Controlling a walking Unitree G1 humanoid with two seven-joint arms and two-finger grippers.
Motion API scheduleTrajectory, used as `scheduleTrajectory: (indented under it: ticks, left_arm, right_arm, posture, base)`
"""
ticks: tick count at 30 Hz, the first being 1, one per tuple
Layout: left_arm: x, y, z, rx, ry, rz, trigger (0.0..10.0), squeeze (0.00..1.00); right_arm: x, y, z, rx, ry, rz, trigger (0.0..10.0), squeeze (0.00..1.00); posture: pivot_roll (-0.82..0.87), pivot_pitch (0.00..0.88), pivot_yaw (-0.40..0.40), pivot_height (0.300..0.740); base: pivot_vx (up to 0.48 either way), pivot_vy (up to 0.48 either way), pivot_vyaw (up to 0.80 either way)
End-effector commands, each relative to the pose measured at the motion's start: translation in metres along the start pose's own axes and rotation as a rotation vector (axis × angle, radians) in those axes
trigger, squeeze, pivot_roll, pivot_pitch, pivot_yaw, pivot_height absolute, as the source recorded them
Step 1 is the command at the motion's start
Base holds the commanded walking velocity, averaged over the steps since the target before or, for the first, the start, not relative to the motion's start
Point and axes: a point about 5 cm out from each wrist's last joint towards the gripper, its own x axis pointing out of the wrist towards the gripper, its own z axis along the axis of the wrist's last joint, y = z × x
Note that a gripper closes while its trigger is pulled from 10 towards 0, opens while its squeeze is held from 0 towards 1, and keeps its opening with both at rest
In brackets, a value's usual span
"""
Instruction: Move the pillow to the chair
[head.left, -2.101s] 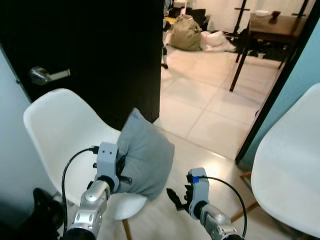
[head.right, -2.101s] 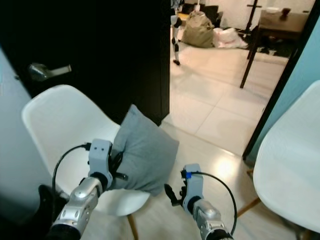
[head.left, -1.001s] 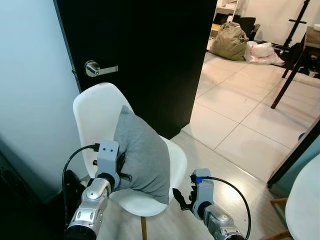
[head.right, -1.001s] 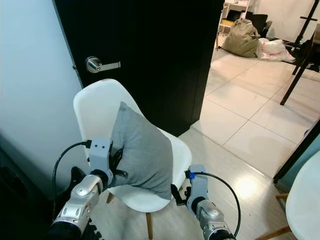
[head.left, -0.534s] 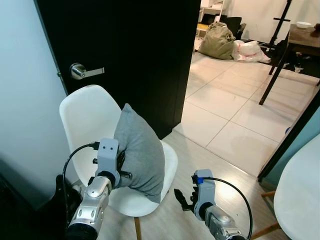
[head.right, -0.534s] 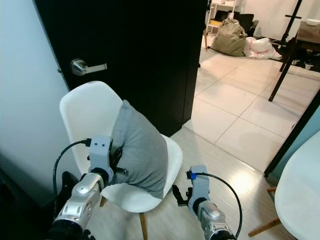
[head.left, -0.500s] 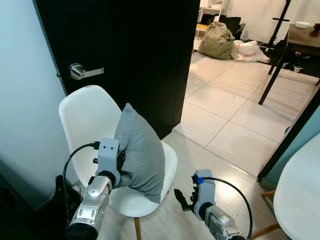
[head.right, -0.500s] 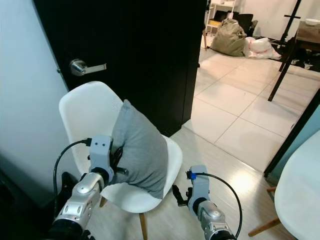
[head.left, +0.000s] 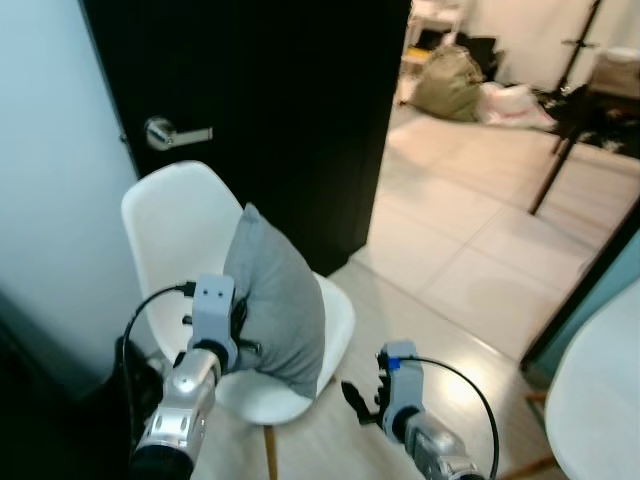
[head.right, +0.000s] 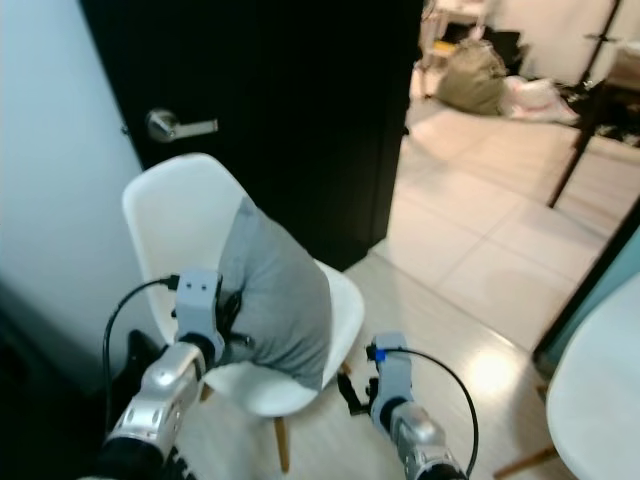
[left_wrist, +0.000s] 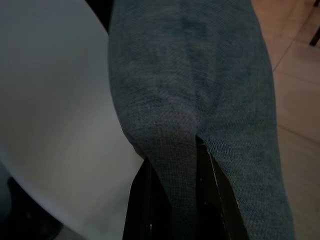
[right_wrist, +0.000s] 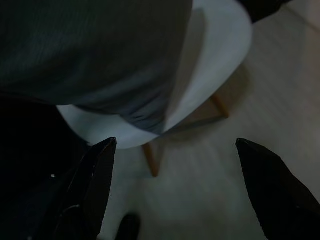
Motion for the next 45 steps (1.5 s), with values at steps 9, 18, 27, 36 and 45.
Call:
scheduleTrajectory:
  ticks: [9,18,27,36,45]
  left_arm:
    - [0.0016,0.0011,0.0028,-0.008,-0.013,0.003,10.0,0.00]
    - [-0.0004,0.0009,0.0010,-0.030,-0.011,-0.007,10.0,0.00]
    - [0.0010,0.0047,0.0064,-0.026,-0.035,0.002,10.0,0.00]
    - [0.0028,0.0017,0.0095,-0.029,-0.047,-0.007,10.0,0.00]
    - [0.0036,0.0001,0.0100,-0.028,-0.047,-0.016,10.0,0.00]
  right_arm:
    - [0.0004,-0.0013,0.0005,0.013,0.001,-0.020,10.0,0.00]
    - [-0.0002,-0.0008,-0.0018,0.015,0.008,-0.020,10.0,0.00]
    - [-0.0002,-0.0004,-0.0024,0.020,0.009,-0.021,10.0,0.00]
    - [0.0004,0.0004,-0.0008,0.024,0.002,-0.009,10.0,0.00]
    - [0.0003,0.0041,-0.0014,0.001,-0.005,0.024,10.0,0.00]
  posture:
    - [0.01,0.000,-0.028,0.740]
    - [0.01,0.000,-0.027,0.740]
    - [0.01,0.000,-0.027,0.740]
    - [0.00,0.000,-0.025,0.740]
    - [0.00,0.000,-0.023,0.740]
  base:
    - [0.000,0.000,0.08]
    - [0.053,0.000,0.00]
    - [0.323,0.000,0.00]
    - [0.467,0.000,0.00]
    - [0.480,0.000,0.44]
